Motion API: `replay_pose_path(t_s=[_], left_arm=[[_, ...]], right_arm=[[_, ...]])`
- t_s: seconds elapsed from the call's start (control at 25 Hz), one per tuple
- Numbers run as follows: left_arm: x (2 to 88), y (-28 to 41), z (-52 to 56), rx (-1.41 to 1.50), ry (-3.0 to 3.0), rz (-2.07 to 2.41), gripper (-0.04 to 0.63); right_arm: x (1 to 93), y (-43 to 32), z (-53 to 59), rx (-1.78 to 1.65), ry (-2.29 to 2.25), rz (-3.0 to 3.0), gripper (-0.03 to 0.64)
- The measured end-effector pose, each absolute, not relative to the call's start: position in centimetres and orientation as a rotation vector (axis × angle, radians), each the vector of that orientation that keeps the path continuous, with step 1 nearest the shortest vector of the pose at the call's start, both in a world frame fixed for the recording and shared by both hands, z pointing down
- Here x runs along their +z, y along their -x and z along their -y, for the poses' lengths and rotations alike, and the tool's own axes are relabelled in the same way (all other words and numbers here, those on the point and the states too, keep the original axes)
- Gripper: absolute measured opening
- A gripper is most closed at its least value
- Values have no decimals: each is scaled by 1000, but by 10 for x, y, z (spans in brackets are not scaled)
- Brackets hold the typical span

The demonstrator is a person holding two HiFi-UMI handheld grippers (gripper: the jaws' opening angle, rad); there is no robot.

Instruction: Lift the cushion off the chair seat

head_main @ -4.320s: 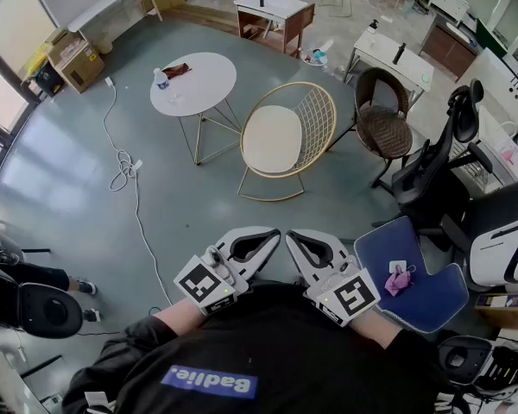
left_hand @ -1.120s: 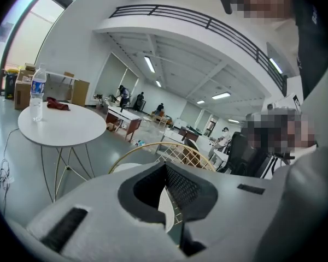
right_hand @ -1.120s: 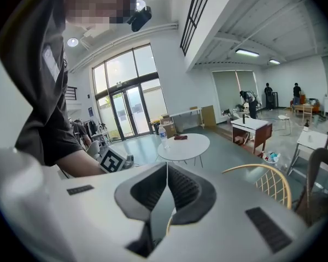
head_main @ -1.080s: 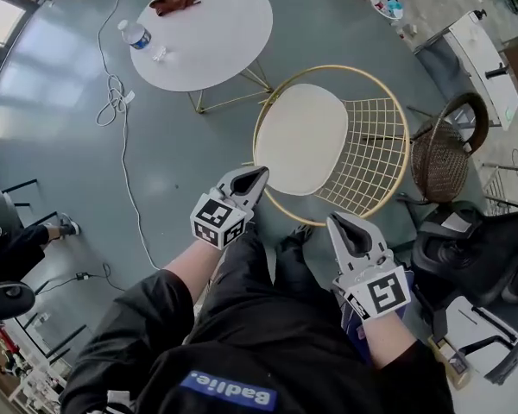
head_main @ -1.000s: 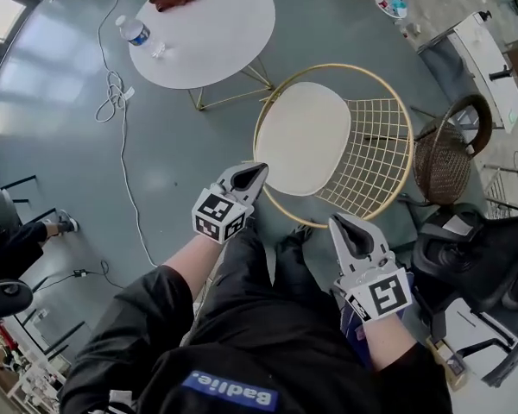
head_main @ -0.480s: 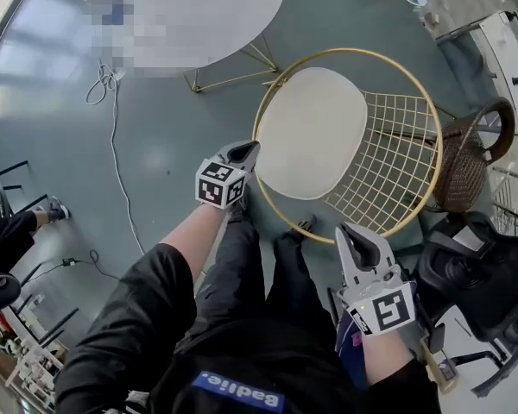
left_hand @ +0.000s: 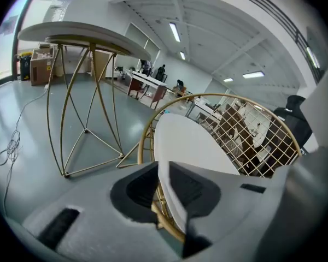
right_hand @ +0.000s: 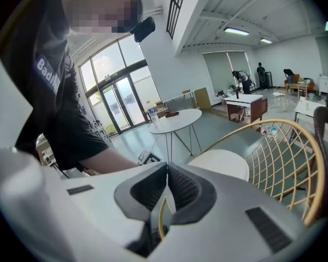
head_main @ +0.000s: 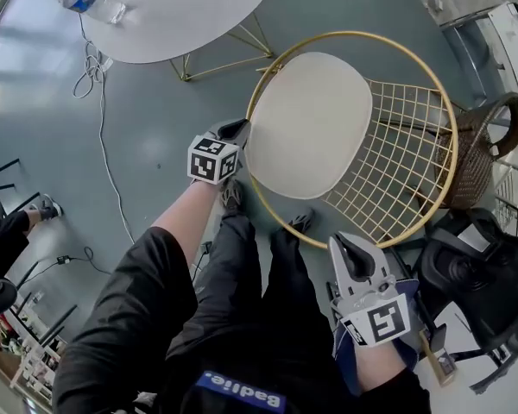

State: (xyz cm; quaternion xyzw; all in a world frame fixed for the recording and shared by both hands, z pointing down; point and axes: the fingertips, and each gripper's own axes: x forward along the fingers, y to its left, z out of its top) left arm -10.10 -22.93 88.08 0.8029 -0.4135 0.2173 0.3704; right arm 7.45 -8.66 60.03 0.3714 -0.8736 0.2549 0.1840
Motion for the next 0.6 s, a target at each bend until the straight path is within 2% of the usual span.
replay_pose_path(t_s=[0.04,0.08,0.6], left_arm=[[883,100,230,538,-2049,1049,129],[884,99,231,521,-2035,1041,177],[908,79,228,463,-1966,867,176]], right_arm=[[602,-75,87,726,-1054,2461,28],[603,-75,86,732,-1058,2459,28],[621,-75,79,807,-1062,2433,28]])
